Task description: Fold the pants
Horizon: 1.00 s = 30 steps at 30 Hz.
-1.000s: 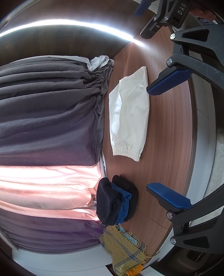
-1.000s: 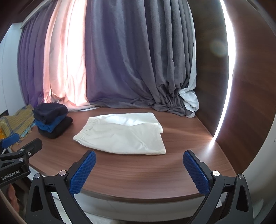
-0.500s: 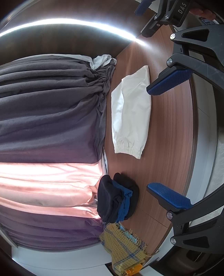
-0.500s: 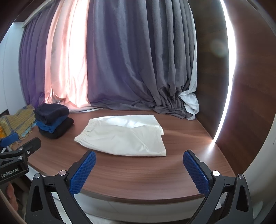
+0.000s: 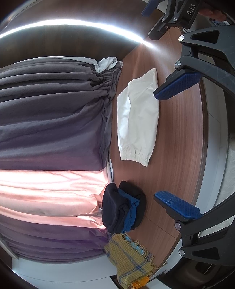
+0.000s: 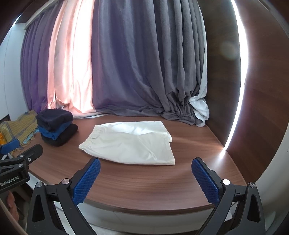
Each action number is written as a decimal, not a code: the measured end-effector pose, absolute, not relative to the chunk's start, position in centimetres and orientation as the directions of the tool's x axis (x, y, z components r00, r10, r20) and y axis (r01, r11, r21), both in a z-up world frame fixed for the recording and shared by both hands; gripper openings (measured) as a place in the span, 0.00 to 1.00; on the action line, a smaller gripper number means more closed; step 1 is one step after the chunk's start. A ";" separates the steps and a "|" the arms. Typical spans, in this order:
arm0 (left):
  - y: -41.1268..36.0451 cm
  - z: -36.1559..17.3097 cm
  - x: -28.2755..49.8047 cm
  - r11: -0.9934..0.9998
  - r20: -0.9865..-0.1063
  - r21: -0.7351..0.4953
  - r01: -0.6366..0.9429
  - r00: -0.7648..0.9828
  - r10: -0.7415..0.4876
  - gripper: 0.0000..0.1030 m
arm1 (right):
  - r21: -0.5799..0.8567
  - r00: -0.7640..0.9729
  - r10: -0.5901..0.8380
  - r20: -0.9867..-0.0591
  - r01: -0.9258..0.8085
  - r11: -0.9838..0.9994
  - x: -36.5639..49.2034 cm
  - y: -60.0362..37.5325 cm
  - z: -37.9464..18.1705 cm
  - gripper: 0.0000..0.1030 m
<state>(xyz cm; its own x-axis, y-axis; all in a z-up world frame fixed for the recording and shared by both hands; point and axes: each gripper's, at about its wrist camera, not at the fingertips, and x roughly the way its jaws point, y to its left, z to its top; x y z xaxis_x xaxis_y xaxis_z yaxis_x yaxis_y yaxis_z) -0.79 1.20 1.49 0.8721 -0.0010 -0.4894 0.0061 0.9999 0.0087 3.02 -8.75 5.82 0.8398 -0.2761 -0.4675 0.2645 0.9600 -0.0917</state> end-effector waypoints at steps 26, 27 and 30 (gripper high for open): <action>3.9 -2.4 6.9 0.999 -0.578 0.031 0.010 0.816 0.010 1.00 | -0.077 0.779 -0.285 -0.558 0.293 0.953 9.2 -9.8 2.1 0.99; 4.1 -2.6 7.5 0.999 -0.581 0.033 0.014 0.814 0.007 1.00 | -0.077 0.773 -0.287 -0.566 0.297 0.952 9.8 -9.9 1.8 0.99; 4.6 -3.3 9.6 0.999 -0.592 0.039 0.030 0.806 -0.001 1.00 | -0.078 0.753 -0.293 -0.589 0.308 0.948 11.8 -10.1 0.9 0.99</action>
<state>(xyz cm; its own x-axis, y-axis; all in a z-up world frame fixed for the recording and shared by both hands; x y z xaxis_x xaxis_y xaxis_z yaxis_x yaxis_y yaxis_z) 9.58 4.64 -3.28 0.8060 -0.0009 -0.5919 0.0295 0.9988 0.0387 11.81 -10.06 0.90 0.7531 -0.2928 -0.5891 0.3076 0.9483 -0.0781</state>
